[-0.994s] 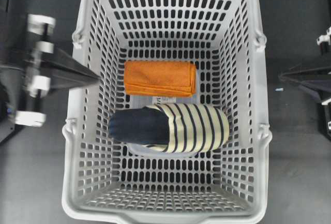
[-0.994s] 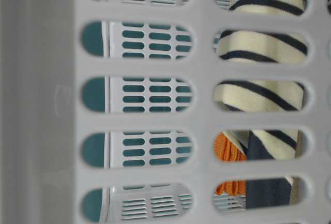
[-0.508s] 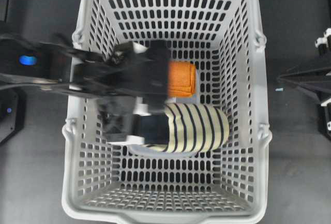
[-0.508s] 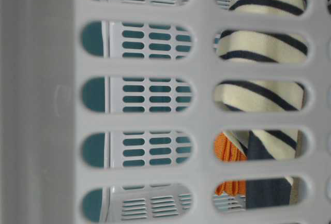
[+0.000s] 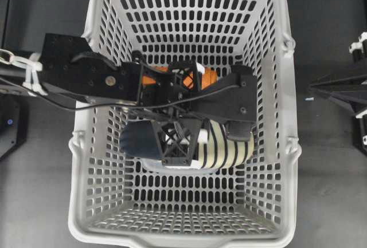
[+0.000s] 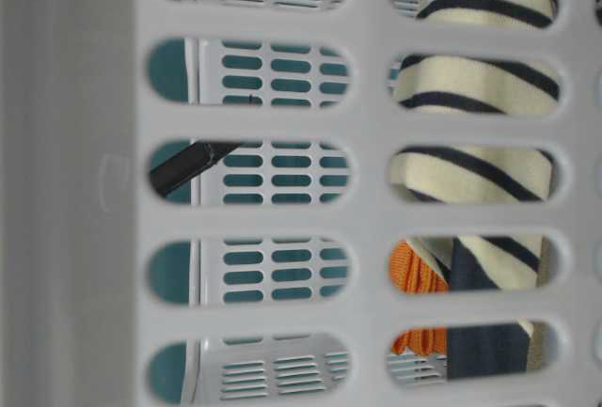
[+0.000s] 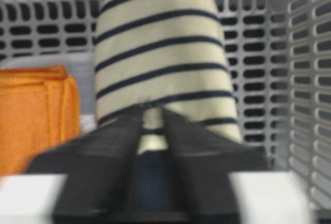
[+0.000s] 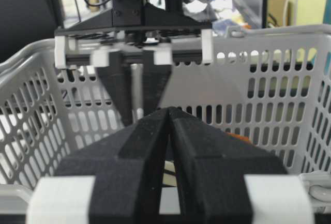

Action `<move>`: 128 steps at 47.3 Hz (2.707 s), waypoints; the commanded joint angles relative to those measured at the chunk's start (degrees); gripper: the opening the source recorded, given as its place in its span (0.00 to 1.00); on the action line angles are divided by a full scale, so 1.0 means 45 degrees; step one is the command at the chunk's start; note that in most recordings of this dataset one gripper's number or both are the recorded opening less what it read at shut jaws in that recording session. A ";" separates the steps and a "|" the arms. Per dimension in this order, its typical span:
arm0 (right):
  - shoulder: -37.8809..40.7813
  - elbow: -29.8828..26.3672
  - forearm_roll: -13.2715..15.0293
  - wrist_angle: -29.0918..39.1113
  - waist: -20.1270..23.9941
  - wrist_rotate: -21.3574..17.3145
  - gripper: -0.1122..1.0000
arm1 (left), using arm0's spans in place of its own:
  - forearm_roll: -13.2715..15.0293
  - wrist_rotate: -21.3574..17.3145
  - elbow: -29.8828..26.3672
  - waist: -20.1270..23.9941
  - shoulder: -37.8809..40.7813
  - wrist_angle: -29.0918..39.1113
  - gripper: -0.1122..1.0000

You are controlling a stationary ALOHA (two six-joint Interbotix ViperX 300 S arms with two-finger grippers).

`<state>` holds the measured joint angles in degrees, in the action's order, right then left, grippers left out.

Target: Pick up the slipper from the shopping basket with the left arm.

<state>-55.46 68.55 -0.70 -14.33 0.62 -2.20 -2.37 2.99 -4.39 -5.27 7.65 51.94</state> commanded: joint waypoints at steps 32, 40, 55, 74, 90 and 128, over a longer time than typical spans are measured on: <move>0.0078 0.0117 -0.0059 -0.0059 0.0020 0.0000 0.10 | -0.0039 0.0195 0.0156 -0.0352 0.1895 0.0840 0.91; 0.0059 0.0137 -0.0059 -0.0059 0.0039 0.0000 0.10 | -0.0039 0.0000 0.0176 -0.0313 0.1836 0.0898 0.65; 0.0078 0.0176 -0.0059 -0.0059 0.0020 0.0000 0.10 | -0.0039 -0.0059 -0.0703 -0.0469 0.1250 0.1660 0.13; 0.0078 0.0215 -0.0059 -0.0059 0.0020 -0.0039 0.10 | -0.0059 -0.0020 -0.5781 -0.0469 0.1445 0.6348 0.13; 0.0059 0.0254 -0.0059 -0.0078 0.0039 -0.0039 0.10 | -0.0137 0.0020 -0.8789 -0.0273 0.2676 0.8809 0.13; 0.0059 0.0273 -0.0059 0.0156 0.0078 -0.0039 0.10 | -0.0156 0.1152 -0.8789 0.0156 0.2813 0.8691 0.13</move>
<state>-55.46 70.14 -0.79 -13.45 0.88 -2.29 -2.90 8.09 -42.89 -4.39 21.09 91.32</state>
